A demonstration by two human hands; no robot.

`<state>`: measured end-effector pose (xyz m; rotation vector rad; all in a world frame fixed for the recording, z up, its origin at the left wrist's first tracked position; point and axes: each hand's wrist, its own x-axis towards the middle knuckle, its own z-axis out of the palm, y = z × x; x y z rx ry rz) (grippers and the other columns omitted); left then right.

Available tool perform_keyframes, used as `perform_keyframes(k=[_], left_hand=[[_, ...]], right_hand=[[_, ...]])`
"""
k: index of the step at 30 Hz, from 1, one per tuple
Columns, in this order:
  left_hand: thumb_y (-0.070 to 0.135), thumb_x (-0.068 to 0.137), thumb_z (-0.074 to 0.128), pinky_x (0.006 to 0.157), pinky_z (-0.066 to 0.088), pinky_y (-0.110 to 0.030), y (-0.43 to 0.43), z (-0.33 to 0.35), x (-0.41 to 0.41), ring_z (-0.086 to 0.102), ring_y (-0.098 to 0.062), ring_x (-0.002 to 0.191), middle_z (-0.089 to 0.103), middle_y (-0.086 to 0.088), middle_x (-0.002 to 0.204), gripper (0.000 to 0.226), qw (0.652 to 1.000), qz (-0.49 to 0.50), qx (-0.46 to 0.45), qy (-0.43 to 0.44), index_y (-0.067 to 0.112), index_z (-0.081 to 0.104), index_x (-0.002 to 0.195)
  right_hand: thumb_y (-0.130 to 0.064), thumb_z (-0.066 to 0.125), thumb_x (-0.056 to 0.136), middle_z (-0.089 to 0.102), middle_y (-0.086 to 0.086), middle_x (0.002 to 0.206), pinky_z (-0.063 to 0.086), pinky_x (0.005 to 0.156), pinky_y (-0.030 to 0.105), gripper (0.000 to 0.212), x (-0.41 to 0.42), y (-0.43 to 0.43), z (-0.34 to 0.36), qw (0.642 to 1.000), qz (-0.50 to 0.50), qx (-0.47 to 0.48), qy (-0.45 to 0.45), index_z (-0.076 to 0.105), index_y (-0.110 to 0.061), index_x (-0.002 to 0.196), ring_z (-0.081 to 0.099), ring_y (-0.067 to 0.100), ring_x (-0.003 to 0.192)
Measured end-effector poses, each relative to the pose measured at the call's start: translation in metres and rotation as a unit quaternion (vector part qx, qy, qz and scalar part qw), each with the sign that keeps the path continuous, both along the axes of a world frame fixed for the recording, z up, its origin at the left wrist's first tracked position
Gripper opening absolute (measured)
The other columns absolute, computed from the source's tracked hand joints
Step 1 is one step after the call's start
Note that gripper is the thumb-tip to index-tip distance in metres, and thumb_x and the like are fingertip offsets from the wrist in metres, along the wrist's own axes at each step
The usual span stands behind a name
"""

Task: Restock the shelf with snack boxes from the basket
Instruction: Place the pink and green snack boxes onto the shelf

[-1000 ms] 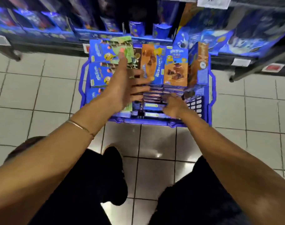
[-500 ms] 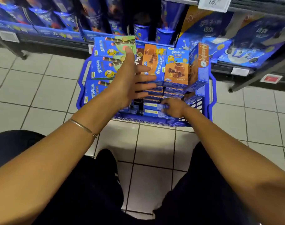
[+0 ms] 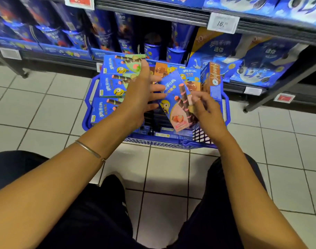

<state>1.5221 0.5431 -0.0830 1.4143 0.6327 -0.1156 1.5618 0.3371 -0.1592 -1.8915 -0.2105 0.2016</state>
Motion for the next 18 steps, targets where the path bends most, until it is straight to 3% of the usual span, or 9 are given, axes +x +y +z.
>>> perform_keyframes(k=[3,5,7,10,13,16,18], left_hand=[[0.059,0.111,0.033,0.068,0.048,-0.029,-0.003,-0.003,-0.006,0.064,-0.015,0.075,0.07,0.002,0.08,0.055,0.997,0.038,0.043,-0.042,0.017,0.061,0.09],[0.058,0.111,0.033,0.076,0.049,-0.035,-0.005,-0.003,-0.008,0.066,-0.022,0.083,0.07,-0.006,0.092,0.052,0.998,0.012,0.045,-0.048,0.018,0.06,0.094],[0.057,0.112,0.035,0.087,0.059,-0.045,-0.008,-0.001,-0.012,0.077,-0.025,0.093,0.079,-0.001,0.102,0.049,0.999,-0.019,0.0,-0.047,0.024,0.069,0.1],[0.041,0.113,0.046,0.09,0.06,-0.056,-0.009,-0.001,-0.019,0.074,-0.022,0.091,0.076,0.002,0.104,0.03,0.995,0.026,-0.029,-0.093,0.02,0.066,0.119],[0.04,0.111,0.05,0.092,0.057,-0.065,-0.001,0.004,-0.024,0.072,-0.035,0.093,0.073,-0.012,0.106,0.031,0.994,0.052,-0.03,-0.093,0.014,0.064,0.119],[0.041,0.11,0.053,0.072,0.06,-0.046,0.008,0.005,-0.026,0.07,-0.022,0.071,0.072,0.002,0.083,0.023,0.994,0.078,-0.043,-0.062,0.025,0.064,0.097],[0.041,0.11,0.054,0.07,0.055,-0.038,0.012,0.003,-0.027,0.066,-0.019,0.068,0.069,0.008,0.077,0.024,0.994,0.077,-0.055,-0.048,0.025,0.063,0.095]], right_hand=[[-0.033,0.045,0.106,0.067,0.01,0.119,0.052,0.066,0.021,0.025,-0.005,0.013,0.017,0.995,-0.05,0.081,0.009,0.065,-0.022,0.117,0.066,0.012,0.091],[-0.039,0.045,0.103,0.065,0.014,0.117,0.049,0.057,0.023,0.024,-0.009,0.024,0.026,0.991,-0.068,0.113,0.032,0.067,-0.031,0.107,0.062,0.015,0.08],[-0.041,0.046,0.1,0.066,0.012,0.114,0.051,0.061,0.028,0.023,-0.013,0.035,0.031,0.987,-0.042,0.144,0.058,0.068,-0.033,0.103,0.064,0.018,0.082],[-0.04,0.05,0.102,0.066,0.012,0.12,0.057,0.088,0.048,0.022,-0.013,0.045,0.033,0.984,0.024,0.165,0.068,0.067,-0.027,0.109,0.068,0.03,0.105],[-0.045,0.047,0.103,0.073,0.008,0.114,0.061,0.084,0.045,0.033,-0.005,0.04,0.025,0.986,0.053,0.141,0.068,0.068,-0.022,0.114,0.072,0.029,0.102],[-0.035,0.052,0.103,0.073,0.005,0.104,0.056,0.083,0.035,0.027,0.004,0.027,-0.01,0.996,0.048,-0.054,0.058,0.068,-0.013,0.103,0.069,0.024,0.094],[-0.023,0.059,0.101,0.067,0.004,0.089,0.046,0.077,0.034,0.016,0.01,0.02,-0.039,0.964,0.119,-0.222,0.087,0.064,-0.014,0.089,0.06,0.022,0.086]])
